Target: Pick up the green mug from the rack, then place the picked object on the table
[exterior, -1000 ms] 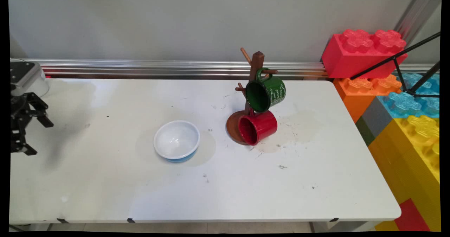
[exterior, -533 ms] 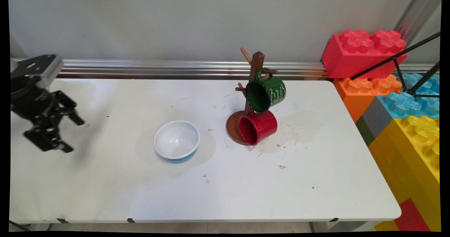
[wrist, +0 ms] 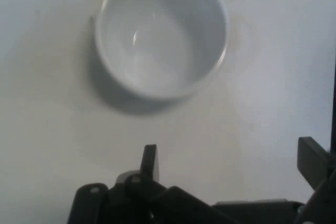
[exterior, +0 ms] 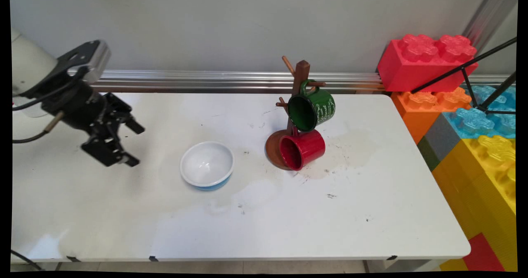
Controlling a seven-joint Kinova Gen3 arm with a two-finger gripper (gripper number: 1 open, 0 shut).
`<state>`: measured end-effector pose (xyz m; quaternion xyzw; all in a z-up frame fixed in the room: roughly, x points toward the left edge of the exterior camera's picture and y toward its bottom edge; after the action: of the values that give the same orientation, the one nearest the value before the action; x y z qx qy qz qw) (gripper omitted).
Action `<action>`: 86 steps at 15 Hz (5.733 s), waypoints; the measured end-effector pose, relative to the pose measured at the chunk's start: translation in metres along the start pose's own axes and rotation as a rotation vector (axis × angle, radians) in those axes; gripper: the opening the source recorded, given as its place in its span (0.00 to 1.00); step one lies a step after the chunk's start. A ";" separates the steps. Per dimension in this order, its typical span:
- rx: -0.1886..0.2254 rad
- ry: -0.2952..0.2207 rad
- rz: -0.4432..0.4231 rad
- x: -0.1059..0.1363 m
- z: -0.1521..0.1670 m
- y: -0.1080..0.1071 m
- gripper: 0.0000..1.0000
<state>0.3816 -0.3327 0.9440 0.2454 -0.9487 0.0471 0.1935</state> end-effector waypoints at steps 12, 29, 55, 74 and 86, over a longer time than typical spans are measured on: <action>0.077 0.102 -0.182 0.135 0.019 0.062 1.00; 0.160 0.261 -0.324 0.235 0.067 0.101 1.00; 0.196 0.397 -0.358 0.271 0.166 0.087 1.00; 0.229 0.433 -0.371 0.268 0.174 0.080 0.00; 0.210 0.434 -0.378 0.255 0.161 0.084 0.00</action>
<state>0.0800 -0.4027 0.8956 0.4203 -0.8127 0.1594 0.3707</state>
